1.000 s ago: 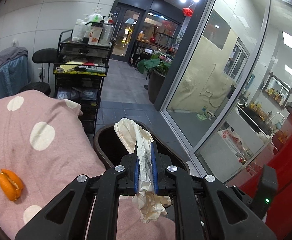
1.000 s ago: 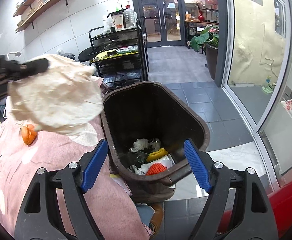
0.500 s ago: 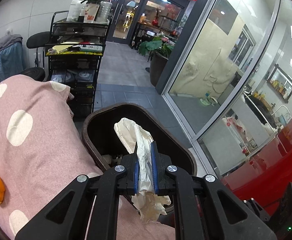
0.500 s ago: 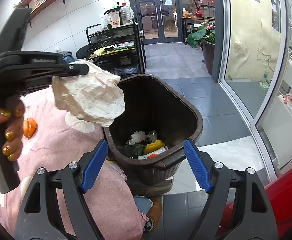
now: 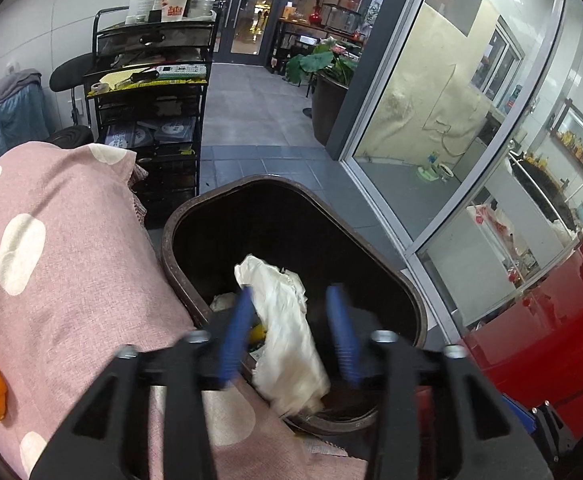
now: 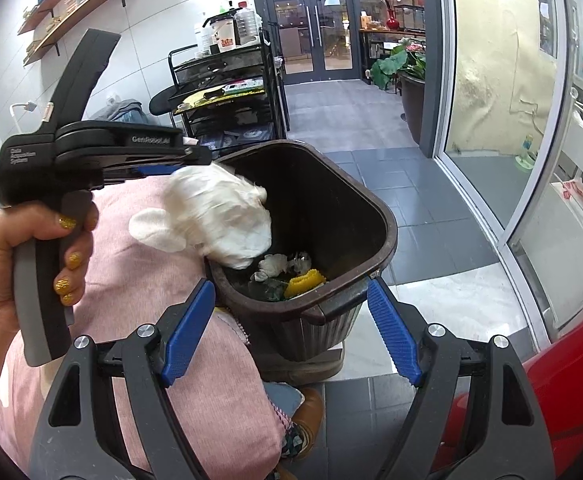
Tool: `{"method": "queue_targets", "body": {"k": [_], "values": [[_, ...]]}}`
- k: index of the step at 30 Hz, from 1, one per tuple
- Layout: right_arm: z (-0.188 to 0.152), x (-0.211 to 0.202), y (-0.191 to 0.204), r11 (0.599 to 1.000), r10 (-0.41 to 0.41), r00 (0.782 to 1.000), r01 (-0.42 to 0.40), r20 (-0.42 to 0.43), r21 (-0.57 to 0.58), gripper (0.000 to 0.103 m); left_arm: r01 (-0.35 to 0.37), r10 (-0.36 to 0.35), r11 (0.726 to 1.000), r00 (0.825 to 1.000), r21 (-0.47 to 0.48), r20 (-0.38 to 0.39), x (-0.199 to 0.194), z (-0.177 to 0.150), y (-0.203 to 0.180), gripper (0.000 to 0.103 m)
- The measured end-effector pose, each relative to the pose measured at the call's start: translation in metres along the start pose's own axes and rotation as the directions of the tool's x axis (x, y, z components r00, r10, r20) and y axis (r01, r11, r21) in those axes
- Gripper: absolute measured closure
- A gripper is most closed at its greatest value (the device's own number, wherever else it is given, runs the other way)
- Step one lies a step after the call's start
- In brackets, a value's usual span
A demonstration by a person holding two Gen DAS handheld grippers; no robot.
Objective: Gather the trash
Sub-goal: 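Carry the white tissue over the bin and open the left gripper, then move both tools back toward the orange peel and white mask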
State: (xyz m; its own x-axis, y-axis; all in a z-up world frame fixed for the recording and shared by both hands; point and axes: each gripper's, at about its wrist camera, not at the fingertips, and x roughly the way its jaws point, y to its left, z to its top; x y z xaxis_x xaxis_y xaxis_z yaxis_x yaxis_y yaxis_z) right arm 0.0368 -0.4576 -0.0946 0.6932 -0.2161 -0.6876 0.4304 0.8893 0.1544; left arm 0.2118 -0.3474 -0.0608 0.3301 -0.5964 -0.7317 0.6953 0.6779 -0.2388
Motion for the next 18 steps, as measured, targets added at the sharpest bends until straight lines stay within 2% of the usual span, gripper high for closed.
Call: {"method": "queue_targets", "body": {"k": [3, 5, 12, 18], "values": [[-0.001, 0.0, -0.001, 1.0, -0.003, 1.0, 0.003, -0.004, 0.002, 0.025, -0.014, 0.014, 1.0, 1.0, 0.011, 0.016, -0.002, 0.0, -0.002, 0.027], [-0.001, 0.0, -0.003, 1.0, -0.001, 1.0, 0.001, -0.005, 0.009, 0.02, -0.025, 0.024, 0.999, 0.999, 0.023, 0.027, -0.006, -0.001, -0.004, 0.023], [0.0, 0.0, -0.002, 1.0, 0.001, 1.0, -0.001, -0.001, 0.015, 0.019, -0.024, 0.02, 0.999, 0.994, 0.037, 0.103, -0.036, -0.004, -0.005, 0.015], [0.002, -0.002, 0.004, 1.0, 0.019, 1.0, -0.019, 0.006, 0.008, 0.018, -0.039, 0.025, 0.997, 0.982, 0.071, 0.185, -0.07, -0.007, -0.009, 0.008]]}}
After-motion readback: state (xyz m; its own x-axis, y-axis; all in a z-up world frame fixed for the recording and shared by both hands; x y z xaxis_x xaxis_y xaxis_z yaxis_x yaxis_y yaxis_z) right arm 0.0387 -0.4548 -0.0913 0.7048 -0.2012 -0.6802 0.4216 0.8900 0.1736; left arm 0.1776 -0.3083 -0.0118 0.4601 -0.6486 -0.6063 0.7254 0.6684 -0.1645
